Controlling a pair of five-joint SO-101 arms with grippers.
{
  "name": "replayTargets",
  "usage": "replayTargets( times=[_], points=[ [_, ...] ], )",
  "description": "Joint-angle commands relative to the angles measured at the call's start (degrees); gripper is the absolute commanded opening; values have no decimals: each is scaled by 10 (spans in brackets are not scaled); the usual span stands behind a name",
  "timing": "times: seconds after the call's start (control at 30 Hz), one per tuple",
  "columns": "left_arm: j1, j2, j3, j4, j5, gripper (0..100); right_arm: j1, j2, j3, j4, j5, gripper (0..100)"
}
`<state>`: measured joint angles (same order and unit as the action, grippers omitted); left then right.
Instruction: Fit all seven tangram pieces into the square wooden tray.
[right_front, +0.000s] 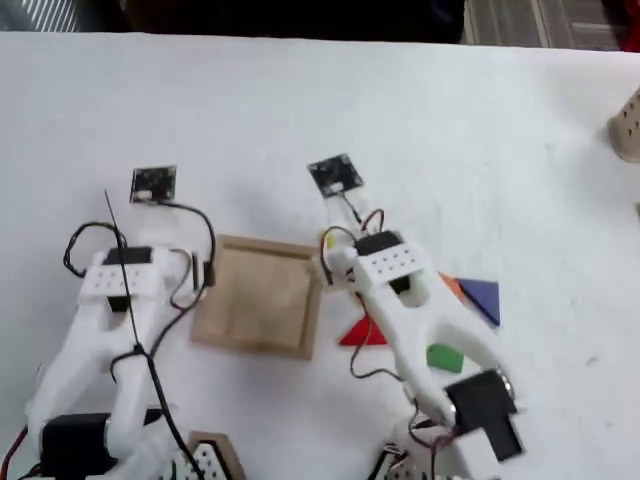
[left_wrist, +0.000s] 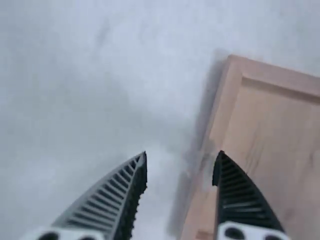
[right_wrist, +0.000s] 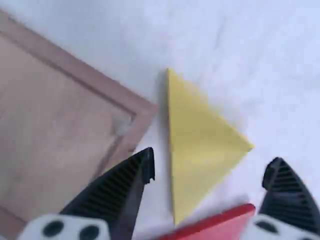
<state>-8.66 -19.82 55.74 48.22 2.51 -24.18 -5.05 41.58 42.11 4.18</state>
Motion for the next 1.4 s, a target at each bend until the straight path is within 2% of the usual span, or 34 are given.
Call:
replayTargets(
  times=[0.0, 0.17, 0.3, 0.77, 1.03, 1.37],
  points=[
    [-6, 1, -28, -13, 2, 220, -5, 34, -41, -2, 11, 341],
    [-4, 1, -28, -13, 2, 219, -3, 65, -79, 50, 23, 341],
    [-4, 1, -28, -13, 2, 219, -1, 66, -83, 45, 43, 341],
    [-3, 1, -28, -12, 2, 219, 7, 79, -98, 35, 44, 341],
    [-3, 1, -27, -12, 1, 219, 15, 139, -171, 93, 44, 341],
    [-3, 1, -27, -11, -17, 218, 21, 141, -176, 102, 44, 341]
  ],
)
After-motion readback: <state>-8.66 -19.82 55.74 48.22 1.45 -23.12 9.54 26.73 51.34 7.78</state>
